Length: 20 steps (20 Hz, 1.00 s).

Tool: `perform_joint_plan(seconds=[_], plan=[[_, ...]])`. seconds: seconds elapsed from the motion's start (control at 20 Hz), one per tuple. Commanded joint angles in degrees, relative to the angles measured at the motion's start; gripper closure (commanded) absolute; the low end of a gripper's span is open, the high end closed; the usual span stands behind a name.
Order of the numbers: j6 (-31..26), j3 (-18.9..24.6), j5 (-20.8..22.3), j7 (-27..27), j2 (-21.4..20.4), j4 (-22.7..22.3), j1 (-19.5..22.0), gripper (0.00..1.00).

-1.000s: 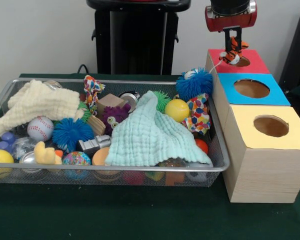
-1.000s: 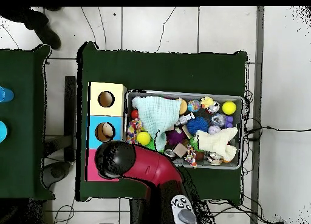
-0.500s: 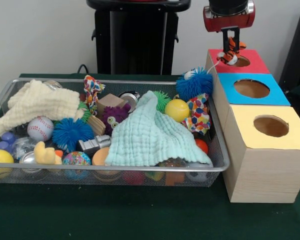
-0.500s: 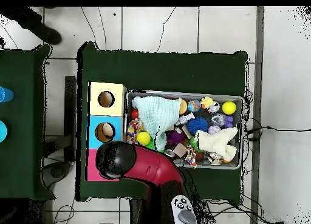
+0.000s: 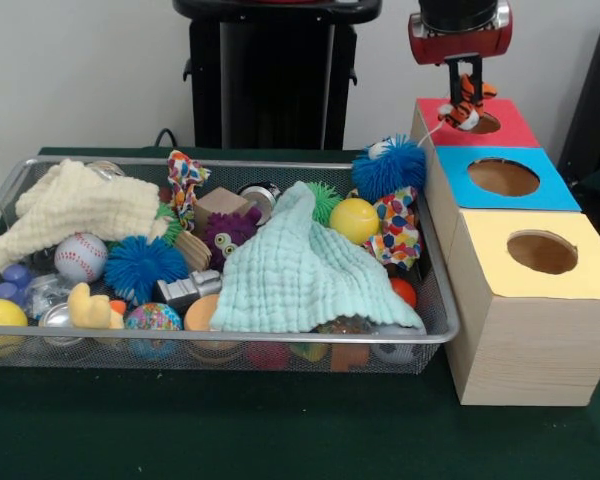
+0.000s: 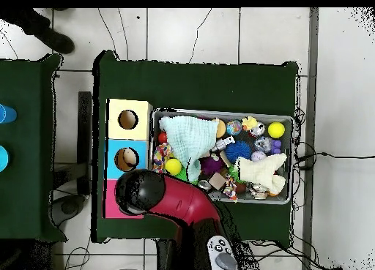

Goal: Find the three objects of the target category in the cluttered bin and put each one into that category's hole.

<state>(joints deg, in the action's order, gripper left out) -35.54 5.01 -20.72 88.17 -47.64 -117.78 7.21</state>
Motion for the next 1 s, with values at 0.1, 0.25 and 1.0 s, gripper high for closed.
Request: perform_joint_plan(seconds=[0.1,0.25,1.0], plan=[[3.04,4.53,-6.33,12.02,3.46,-2.76,1.34,1.00],[2.84,4.07,-7.03,11.95,3.05,-3.07,0.88,1.00],[2.84,6.28,-10.57,10.22,3.38,-4.61,1.77,0.00]])
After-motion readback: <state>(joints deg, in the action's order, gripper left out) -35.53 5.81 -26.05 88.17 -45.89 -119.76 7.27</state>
